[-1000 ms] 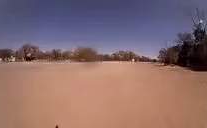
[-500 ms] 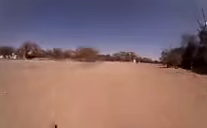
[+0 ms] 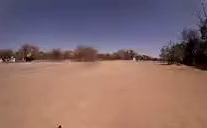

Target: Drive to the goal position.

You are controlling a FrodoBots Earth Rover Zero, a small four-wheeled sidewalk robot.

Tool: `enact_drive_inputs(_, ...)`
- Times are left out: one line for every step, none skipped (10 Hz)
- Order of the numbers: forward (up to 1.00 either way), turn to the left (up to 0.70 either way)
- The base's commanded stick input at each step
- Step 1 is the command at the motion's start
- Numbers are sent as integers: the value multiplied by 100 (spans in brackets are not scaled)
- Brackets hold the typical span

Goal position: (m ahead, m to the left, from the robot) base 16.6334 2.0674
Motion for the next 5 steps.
enact_drive_inputs(100,0)
enact_drive_inputs(100,0)
enact_drive_inputs(100,-9)
enact_drive_inputs(100,-21)
enact_drive_inputs(100,-21)
